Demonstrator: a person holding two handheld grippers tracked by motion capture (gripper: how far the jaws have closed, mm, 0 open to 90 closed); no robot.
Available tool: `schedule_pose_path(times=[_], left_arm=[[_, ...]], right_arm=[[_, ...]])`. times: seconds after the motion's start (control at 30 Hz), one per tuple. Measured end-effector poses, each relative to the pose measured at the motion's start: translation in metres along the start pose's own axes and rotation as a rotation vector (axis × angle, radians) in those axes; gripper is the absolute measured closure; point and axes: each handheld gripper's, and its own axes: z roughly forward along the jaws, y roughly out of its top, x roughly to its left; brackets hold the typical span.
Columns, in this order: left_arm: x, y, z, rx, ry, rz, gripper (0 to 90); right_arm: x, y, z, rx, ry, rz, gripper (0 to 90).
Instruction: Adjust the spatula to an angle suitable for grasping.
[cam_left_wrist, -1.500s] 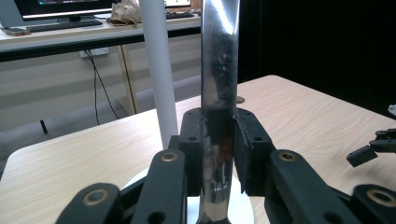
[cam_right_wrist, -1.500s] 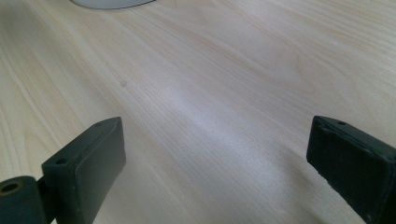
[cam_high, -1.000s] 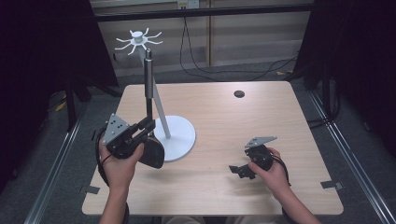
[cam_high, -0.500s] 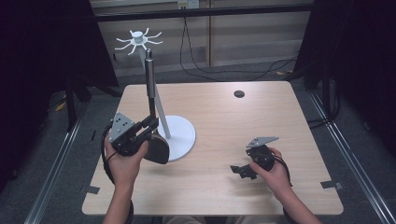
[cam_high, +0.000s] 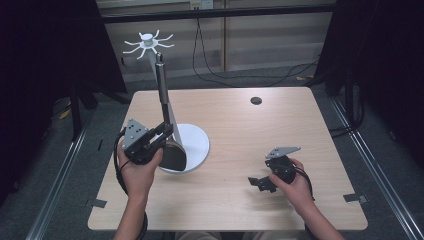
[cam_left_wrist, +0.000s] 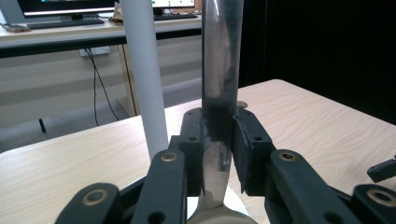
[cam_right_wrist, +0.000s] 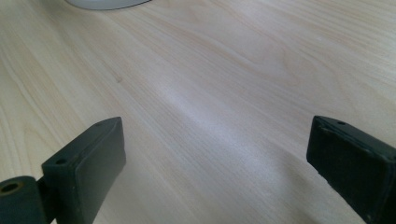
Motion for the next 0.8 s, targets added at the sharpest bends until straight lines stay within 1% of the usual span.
schedule_pose_path(times=[0.2,0.3,0.37,0.5,0.57,0.6,0.63,0.67,0.7,0.73,0.77,0.8], left_arm=[[0.0,0.0,0.0,0.004,-0.007,0.0,75.3],[0.001,0.002,-0.001,-0.016,-0.004,0.003,75.6],[0.002,0.003,-0.002,-0.019,-0.013,-0.001,75.4],[0.003,0.002,-0.002,-0.018,-0.013,-0.008,75.0],[0.003,0.0,-0.002,-0.007,-0.01,-0.001,74.2],[0.003,-0.001,-0.001,0.004,-0.016,0.001,73.4],[0.003,-0.003,0.0,0.007,-0.022,-0.007,73.2],[0.003,-0.004,0.0,0.024,-0.02,0.001,72.8],[0.003,-0.005,0.001,0.029,-0.031,-0.004,71.7],[0.004,-0.006,0.002,0.039,-0.037,-0.011,69.4],[0.004,-0.007,0.003,0.05,-0.044,-0.028,66.9],[0.005,-0.008,0.003,0.064,-0.052,-0.023,63.4]], right_arm=[[0.0,-0.001,-0.001,0.003,-0.004,0.002,4.2],[0.0,-0.001,-0.001,0.002,-0.004,-0.001,4.2],[0.0,-0.001,-0.001,0.001,-0.003,-0.004,4.3],[0.0,-0.001,0.0,0.0,0.002,-0.004,4.2],[0.0,-0.001,0.0,0.0,0.002,-0.003,4.2],[0.0,-0.001,0.0,0.002,0.005,0.0,4.2],[0.0,-0.001,0.0,0.002,0.005,0.0,4.2],[0.0,-0.001,0.0,0.002,0.004,-0.001,4.2],[0.0,-0.001,0.0,0.002,0.001,-0.002,4.2],[0.0,-0.001,0.0,0.003,-0.001,-0.003,4.2],[0.0,-0.001,0.0,0.002,-0.003,-0.002,4.3],[0.0,-0.001,0.0,0.0,-0.003,-0.005,4.2]])
